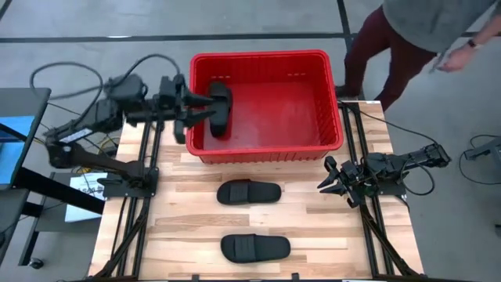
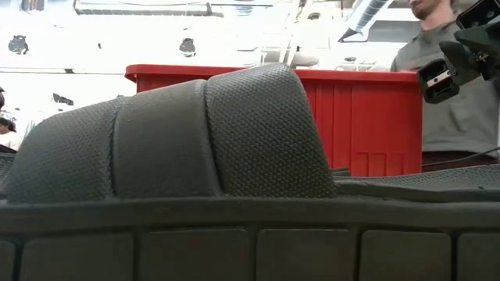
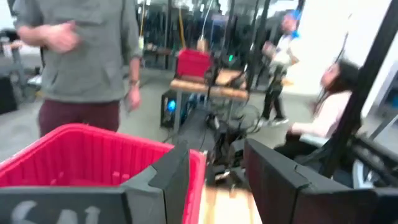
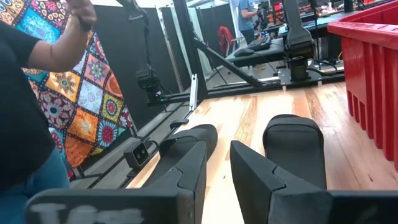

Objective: Pick and place slides into bin
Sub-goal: Put the black slipper into the red bin

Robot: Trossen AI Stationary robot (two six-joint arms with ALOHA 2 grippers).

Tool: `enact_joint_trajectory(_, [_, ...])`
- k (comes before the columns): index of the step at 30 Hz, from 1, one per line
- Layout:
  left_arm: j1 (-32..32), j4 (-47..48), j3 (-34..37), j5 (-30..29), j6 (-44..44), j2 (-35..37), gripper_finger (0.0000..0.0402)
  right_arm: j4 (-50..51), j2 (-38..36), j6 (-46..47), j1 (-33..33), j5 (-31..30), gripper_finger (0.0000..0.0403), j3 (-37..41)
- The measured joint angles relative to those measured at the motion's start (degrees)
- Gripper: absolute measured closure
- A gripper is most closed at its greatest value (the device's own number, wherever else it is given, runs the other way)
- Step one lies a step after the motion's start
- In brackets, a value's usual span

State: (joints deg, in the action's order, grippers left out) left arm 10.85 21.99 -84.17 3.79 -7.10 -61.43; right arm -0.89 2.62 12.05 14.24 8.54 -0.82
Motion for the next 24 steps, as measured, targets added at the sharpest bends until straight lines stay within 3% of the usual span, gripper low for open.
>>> enact_joint_trajectory(9, [-2.43, -14.34, 24.46, 1.73, -2.2, 14.7, 0.0259, 0.0, 0.0, 0.0, 0.0, 0.02, 0.0338, 0.0])
enact_joint_trajectory(24, [-10.35, -33.77, 53.65, -0.19, -3.64, 26.88, 0.0259, 0.0, 0.01, 0.0, -0.01, 0.0, 0.0338, 0.01])
